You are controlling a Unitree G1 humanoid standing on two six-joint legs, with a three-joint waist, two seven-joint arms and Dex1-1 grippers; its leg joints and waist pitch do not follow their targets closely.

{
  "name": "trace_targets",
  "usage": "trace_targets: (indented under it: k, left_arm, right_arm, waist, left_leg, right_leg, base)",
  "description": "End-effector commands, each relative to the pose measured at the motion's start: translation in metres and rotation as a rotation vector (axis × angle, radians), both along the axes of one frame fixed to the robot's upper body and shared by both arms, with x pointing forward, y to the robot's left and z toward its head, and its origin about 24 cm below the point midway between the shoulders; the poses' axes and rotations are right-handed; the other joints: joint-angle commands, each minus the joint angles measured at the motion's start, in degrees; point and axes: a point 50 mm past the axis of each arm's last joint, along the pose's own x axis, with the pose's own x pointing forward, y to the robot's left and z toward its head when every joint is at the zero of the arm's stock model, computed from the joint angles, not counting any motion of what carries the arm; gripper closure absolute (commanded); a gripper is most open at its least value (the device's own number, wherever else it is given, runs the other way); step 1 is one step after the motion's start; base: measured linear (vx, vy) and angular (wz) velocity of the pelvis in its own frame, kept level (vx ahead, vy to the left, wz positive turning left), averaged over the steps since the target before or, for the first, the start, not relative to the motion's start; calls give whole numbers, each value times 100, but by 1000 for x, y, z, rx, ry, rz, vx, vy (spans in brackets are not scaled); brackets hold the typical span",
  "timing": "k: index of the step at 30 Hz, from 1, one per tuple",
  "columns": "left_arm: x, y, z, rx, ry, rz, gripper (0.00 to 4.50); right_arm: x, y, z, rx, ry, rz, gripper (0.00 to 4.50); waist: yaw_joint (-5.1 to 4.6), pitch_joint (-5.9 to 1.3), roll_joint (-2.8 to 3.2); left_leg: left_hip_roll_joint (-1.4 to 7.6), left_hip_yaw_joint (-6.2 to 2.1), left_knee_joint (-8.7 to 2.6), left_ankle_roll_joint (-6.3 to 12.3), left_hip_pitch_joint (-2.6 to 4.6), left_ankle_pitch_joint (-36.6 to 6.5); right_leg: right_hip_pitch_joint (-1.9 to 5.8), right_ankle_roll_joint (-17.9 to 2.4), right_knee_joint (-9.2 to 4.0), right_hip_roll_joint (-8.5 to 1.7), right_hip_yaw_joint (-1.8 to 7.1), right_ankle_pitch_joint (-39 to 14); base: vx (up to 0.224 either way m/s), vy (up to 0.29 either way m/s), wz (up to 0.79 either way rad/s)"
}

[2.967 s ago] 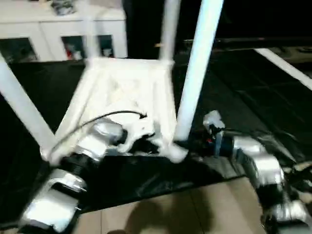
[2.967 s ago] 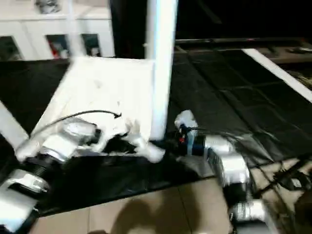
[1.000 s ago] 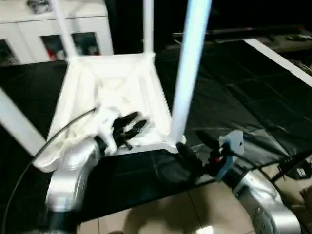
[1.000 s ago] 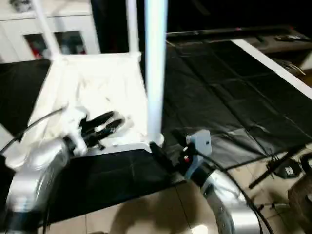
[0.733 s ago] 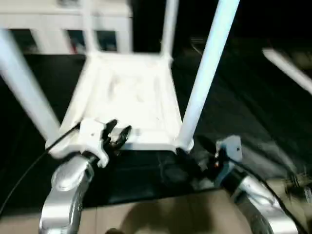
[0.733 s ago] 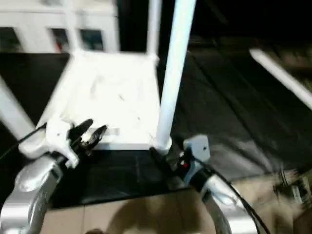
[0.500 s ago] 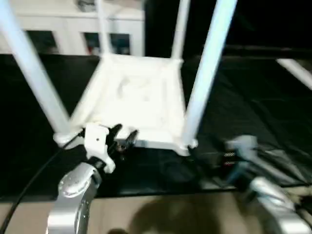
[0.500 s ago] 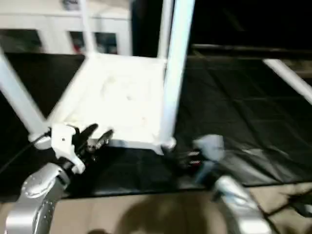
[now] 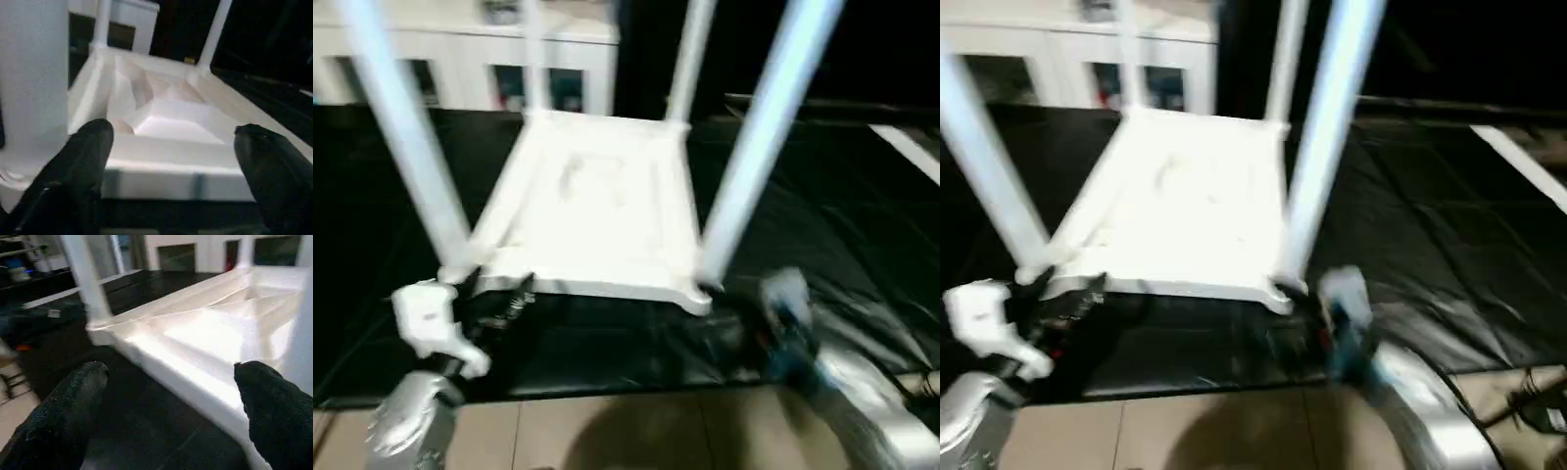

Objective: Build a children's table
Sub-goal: Flip table

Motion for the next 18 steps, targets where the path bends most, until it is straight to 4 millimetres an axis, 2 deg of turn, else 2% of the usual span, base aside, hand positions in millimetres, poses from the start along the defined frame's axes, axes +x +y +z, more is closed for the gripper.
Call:
trace_targets:
  k: [1, 2, 4, 5, 6, 7, 8, 9, 10, 11, 13, 14, 15, 18]
  left_arm:
    - [-2, 4, 6, 7, -38, 41, 1]
    - [-1, 11, 7, 36, -56, 106, 1]
    - [0, 21, 7, 39, -76, 195, 1]
    - [0, 26, 6, 63, -69, 218, 1]
    - [1, 27, 4, 74, -52, 203, 1]
    - [1, 27, 4, 73, -44, 190, 1]
    - [4, 23, 4, 77, -35, 137, 1]
    - [6, 19, 4, 79, -30, 93, 1]
    - [11, 15, 2, 103, -4, 43, 1]
    - [12, 14, 2, 106, -1, 37, 1]
    - [18, 14, 2, 100, -4, 37, 1]
    - [22, 10, 4, 87, -19, 9, 1]
    - [25, 5, 4, 84, -22, -33, 1]
    - [31, 1, 1, 81, -2, -70, 1]
  right_arm:
    - [6, -4, -3, -40, -11, -51, 0]
    - [14, -7, -5, -50, -13, -96, 0]
    - [23, -12, -4, -52, -20, -147, 0]
    - [29, -17, -4, -61, -23, -197, 0]
    - [33, -22, -4, -72, -31, -236, 0]
    - [34, -24, -4, -76, -34, -249, 0]
    - [34, -28, -4, -84, -34, -269, 0]
    - [35, -32, -5, -92, -35, -288, 0]
    - [36, -38, -6, -107, -40, -324, 0]
    - [36, -39, -7, -109, -41, -329, 0]
    - [37, -45, -8, -113, -36, -379, 0]
    - [35, -45, -9, -102, -29, -373, 0]
    - [32, -41, -9, -93, -24, -342, 0]
    - [26, -31, -11, -81, -20, -274, 0]
  waist:
    - [-17, -166, 70]
    - [-6, -165, 111]
    - [-21, -194, 84]
    - [-39, -193, 111]
    - [-32, -206, 81]
    - [-22, -211, 99]
    - [-2, -227, 87]
    - [27, -242, 109]
    - [30, -245, 92]
    - [67, -259, 120]
    - [57, -258, 147]
    - [61, -267, 137]
    - [63, -274, 133]
    - [60, -275, 107]
  left_leg:
    - [330, -191, -582, -220, 14, -2101]
    - [336, -188, -591, -184, 6, -2013]
    - [333, -159, -576, -116, -7, -1765]
    - [329, -155, -586, -108, -18, -1694]
    - [336, -150, -577, -111, -14, -1616]
    - [333, -145, -575, -107, -6, -1569]
    - [341, -120, -558, -85, 19, -1430]
    - [340, -109, -550, -51, 29, -1263]
    - [343, -108, -552, -34, 18, -1178]
    - [343, -107, -546, -27, 15, -1017]
    - [344, -104, -551, -45, 3, -978]
    - [339, -93, -542, -46, 15, -980]
    - [336, -96, -541, -25, -5, -913]
    - [340, -81, -528, 64, -3, -885]
  right_leg:
    - [36, -551, -619, -512, 309, -2498]
    - [46, -572, -601, -492, 313, -2349]
    - [67, -662, -561, -463, 314, -1901]
    - [79, -710, -547, -439, 295, -1773]
    - [83, -729, -526, -443, 298, -1681]
    - [78, -744, -515, -443, 302, -1617]
    - [69, -796, -501, -430, 315, -1346]
    - [69, -858, -461, -419, 317, -1034]
    - [79, -875, -440, -412, 313, -909]
    - [92, -907, -403, -408, 303, -658]
    - [112, -984, -378, -403, 293, -422]
    - [120, -1004, -375, -407, 299, -345]
    - [150, -1027, -360, -422, 303, -235]
    - [156, -1057, -361, -438, 311, -189]
  base:
    - [0, 0, 0]
    - [0, 0, 0]
    - [0, 0, 0]
    - [0, 0, 0]
    - [0, 0, 0]
    - [0, 0, 0]
    - [0, 0, 0]
    - [0, 0, 0]
    - [0, 0, 0]
    - [0, 0, 0]
    - [0, 0, 0]
    - [0, 0, 0]
    - [0, 0, 0]
    - [0, 0, 0]
